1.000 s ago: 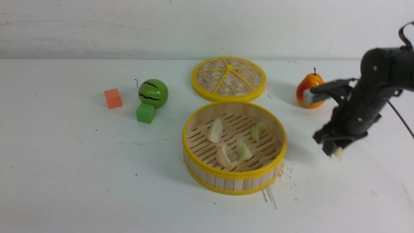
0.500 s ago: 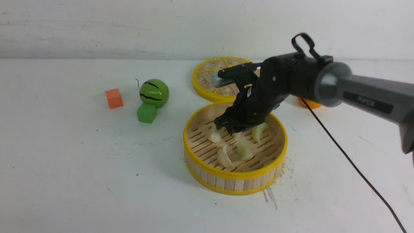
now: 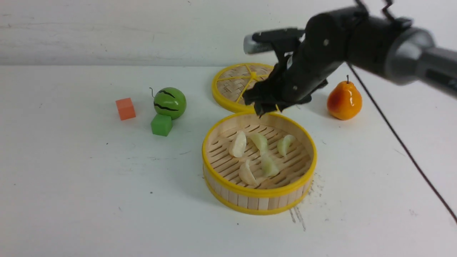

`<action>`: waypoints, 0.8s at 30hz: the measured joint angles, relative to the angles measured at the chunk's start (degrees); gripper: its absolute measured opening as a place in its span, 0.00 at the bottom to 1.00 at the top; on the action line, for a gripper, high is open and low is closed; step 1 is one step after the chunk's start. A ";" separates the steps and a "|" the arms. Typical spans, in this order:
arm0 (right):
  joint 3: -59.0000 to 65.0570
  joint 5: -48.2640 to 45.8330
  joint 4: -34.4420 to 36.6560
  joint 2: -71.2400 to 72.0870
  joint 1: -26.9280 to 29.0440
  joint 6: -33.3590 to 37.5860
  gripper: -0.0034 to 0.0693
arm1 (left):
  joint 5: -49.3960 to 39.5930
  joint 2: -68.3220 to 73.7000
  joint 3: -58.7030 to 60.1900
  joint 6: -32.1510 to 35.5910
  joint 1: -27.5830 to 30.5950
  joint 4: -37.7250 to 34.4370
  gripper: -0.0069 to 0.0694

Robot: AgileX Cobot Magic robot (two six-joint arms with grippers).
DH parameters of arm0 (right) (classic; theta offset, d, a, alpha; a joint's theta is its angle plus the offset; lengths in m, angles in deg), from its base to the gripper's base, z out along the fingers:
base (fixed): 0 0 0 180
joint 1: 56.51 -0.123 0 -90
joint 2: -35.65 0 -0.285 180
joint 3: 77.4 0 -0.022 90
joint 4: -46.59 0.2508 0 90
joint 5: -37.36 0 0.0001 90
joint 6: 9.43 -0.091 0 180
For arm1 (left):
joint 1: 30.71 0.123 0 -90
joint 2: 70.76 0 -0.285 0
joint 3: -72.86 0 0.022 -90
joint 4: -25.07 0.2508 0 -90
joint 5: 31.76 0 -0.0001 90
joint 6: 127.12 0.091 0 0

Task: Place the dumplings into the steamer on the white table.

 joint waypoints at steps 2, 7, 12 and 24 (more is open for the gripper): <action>2.06 0.30 0.00 6.03 -1.03 1.37 0.46 | 1.58 -0.40 1.18 0.00 0.00 0.00 0.15; 16.89 5.77 0.00 24.38 -5.26 3.65 0.10 | 2.08 -0.40 2.83 0.00 0.00 0.11 0.16; 31.12 11.99 0.05 40.25 -7.38 4.38 0.02 | 2.08 -0.40 2.95 0.00 0.00 0.13 0.17; 53.63 16.81 1.57 67.52 -7.65 4.45 0.02 | 2.08 -0.40 2.95 0.00 0.00 0.18 0.19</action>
